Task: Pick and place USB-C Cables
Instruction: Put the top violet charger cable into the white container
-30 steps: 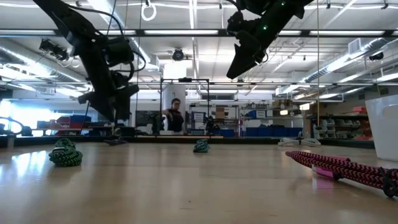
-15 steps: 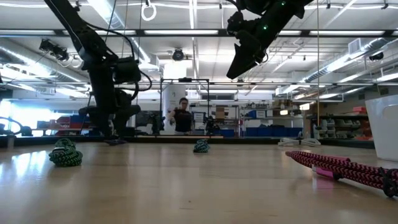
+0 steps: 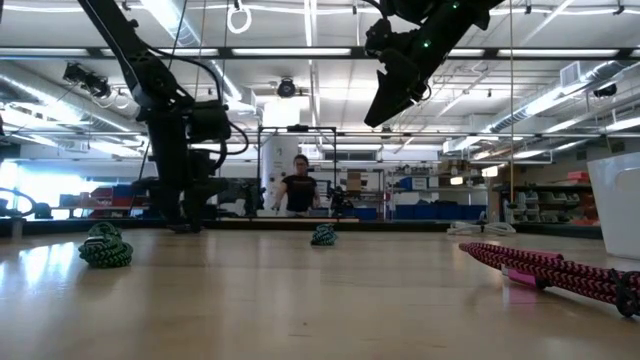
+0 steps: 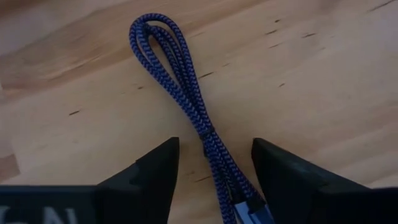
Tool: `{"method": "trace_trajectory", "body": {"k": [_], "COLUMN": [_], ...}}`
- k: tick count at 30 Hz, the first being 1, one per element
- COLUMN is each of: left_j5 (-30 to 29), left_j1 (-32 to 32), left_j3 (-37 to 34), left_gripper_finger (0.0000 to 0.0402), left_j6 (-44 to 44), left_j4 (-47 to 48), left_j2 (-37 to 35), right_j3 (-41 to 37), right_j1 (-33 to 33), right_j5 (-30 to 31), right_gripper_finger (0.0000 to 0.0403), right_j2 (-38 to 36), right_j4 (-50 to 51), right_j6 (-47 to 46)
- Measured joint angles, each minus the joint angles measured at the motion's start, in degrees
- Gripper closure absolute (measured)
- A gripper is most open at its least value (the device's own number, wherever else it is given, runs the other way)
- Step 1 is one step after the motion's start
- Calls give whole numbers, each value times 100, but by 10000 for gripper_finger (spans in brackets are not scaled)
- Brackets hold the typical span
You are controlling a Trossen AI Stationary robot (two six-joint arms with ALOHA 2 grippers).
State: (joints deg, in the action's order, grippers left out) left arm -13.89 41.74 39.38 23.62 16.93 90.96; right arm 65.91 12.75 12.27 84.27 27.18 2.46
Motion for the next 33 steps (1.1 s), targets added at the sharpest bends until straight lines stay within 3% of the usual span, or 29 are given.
{"method": "trace_trajectory", "body": {"k": [14,20,25,29,33], "left_j5": [-124,-52,-44,-21,134], "left_j1": [-365,-578,-834,-1084,-1404], "left_j3": [-20,-39,-44,-37,-35], "left_gripper_finger": [378,368,361,380,380], "left_j6": [-528,-759,-981,-994,-1103], "left_j4": [-137,-218,-205,-337,-531], "left_j2": [12,-117,-347,-741,-1335], "right_j3": [-14,-338,-774,-1030,-1058], "right_j1": [0,53,85,87,66], "right_j5": [2,2,-160,-522,-674], "right_gripper_finger": [208,208,208,208,208], "right_j2": [-1,-2,-2,-2,-2], "right_j4": [174,-71,-1059,-2029,-2392], "right_j6": [-14,-53,20,69,72]}}
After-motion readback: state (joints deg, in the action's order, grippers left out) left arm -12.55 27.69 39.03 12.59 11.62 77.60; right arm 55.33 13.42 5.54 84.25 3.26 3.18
